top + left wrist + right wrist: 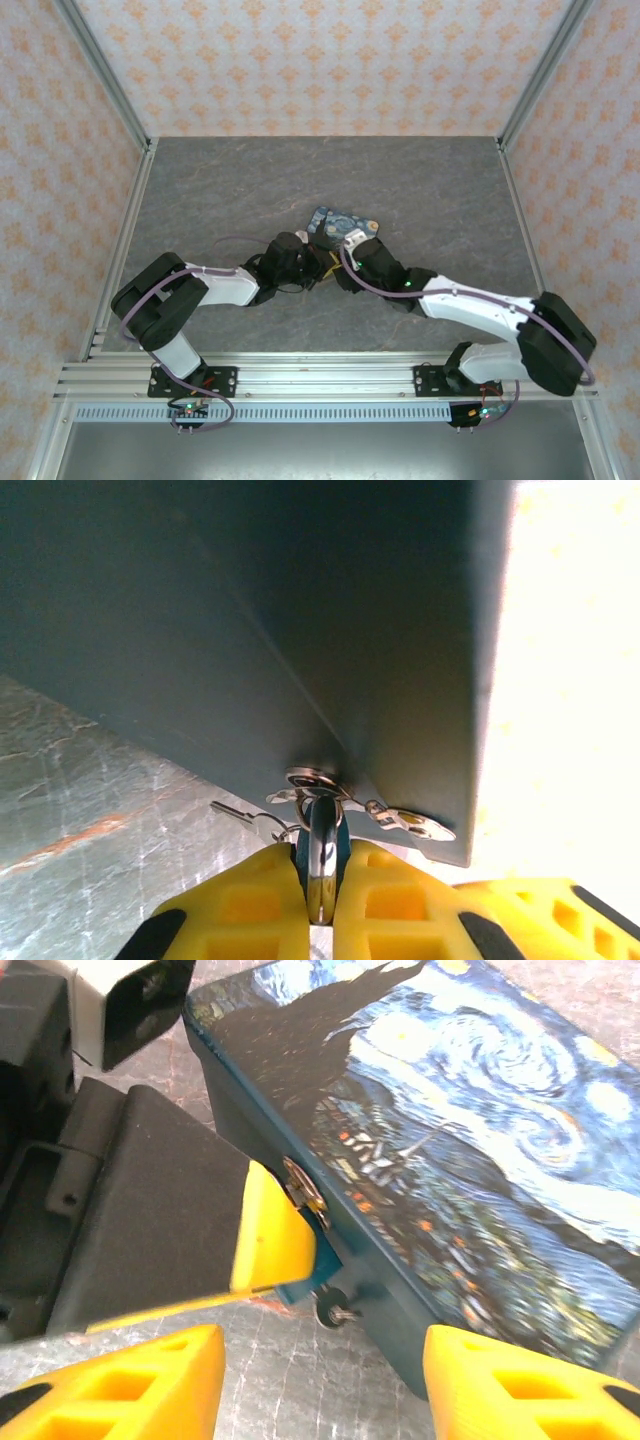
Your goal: Unlock a padlock with a key
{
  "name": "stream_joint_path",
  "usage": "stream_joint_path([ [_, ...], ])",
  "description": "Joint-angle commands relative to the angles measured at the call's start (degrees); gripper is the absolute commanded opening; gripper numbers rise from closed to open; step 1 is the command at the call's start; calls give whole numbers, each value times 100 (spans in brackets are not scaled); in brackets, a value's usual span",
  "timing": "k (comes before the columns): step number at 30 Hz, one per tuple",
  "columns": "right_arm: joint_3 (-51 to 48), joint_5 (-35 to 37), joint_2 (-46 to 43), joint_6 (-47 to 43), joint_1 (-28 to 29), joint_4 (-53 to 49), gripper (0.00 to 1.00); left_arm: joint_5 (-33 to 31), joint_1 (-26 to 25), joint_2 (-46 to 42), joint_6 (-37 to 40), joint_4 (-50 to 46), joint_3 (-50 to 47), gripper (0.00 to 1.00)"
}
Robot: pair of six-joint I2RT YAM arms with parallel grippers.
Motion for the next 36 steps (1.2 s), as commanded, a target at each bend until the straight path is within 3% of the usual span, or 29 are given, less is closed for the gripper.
stream_joint_path([
  [1, -444, -215, -562, 796, -130, 277, 57, -82, -2, -207, 253, -143, 144, 15],
  [7, -911, -622, -924, 2089, -312, 662, 60, -110, -11, -207, 453, -293, 91, 26],
  [17, -1497, -890, -1021, 3727, -373, 1711, 73, -342, -11, -586, 812, -833, -112, 67],
  [28, -1496, -1286, -443, 4286, -370, 2315, 75, -1069, 256, -1482, 1398, -2511, 88, 95],
  [31, -1309, -1315, -32, 4263, -374, 2430, 75, -1165, 374, -1635, 1548, -2801, 212, 100],
  [36, -899, -1335, 466, 3990, -505, 2278, 75, -1374, 396, -1755, 1725, -3165, 426, 100],
])
